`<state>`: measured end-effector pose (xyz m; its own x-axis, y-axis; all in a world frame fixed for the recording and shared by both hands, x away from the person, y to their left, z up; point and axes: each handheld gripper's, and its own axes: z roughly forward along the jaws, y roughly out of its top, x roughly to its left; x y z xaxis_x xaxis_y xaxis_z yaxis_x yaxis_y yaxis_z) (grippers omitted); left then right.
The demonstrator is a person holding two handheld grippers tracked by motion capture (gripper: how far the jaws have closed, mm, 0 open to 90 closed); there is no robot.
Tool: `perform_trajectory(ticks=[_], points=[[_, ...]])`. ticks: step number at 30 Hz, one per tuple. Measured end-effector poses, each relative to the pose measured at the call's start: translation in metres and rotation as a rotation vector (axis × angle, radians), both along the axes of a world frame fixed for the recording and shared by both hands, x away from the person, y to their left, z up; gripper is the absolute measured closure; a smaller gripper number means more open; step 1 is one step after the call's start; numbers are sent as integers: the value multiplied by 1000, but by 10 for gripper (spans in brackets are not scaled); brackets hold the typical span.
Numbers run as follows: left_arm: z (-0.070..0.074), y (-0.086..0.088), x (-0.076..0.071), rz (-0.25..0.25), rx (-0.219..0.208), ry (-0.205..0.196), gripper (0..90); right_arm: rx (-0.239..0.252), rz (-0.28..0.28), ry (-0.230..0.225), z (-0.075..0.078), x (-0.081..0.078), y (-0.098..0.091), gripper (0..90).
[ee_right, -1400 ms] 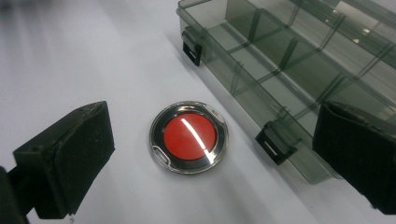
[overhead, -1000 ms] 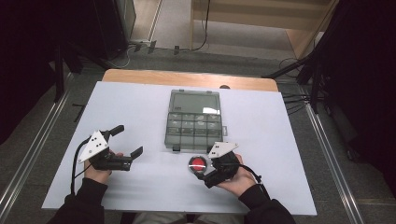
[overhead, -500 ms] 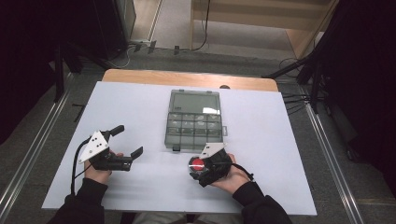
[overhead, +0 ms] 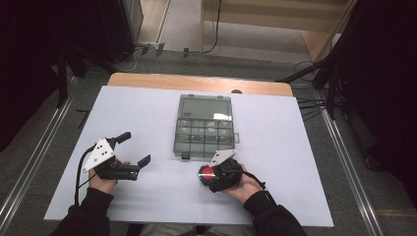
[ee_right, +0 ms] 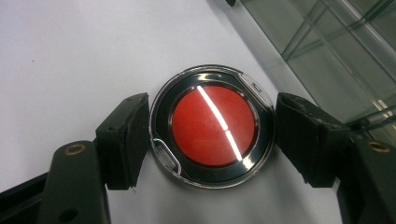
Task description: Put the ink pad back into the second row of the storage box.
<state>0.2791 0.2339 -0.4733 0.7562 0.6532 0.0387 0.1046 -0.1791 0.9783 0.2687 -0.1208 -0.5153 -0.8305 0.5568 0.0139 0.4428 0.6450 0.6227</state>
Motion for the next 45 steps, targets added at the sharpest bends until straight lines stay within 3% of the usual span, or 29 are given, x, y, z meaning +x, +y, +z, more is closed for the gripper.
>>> perform_trajectory(ticks=[5,29,37,45], points=[[0,0,0,0,1,0,0,-5,-15,-8,1,-2,1,304],[0,0,0,2,1,0,0,125,-50,-75,36,3,-8,304],[0,0,0,5,0,0,0,117,-73,-107,43,9,-11,304],[0,1,0,7,0,-1,0,110,-89,-110,46,21,-13,304]])
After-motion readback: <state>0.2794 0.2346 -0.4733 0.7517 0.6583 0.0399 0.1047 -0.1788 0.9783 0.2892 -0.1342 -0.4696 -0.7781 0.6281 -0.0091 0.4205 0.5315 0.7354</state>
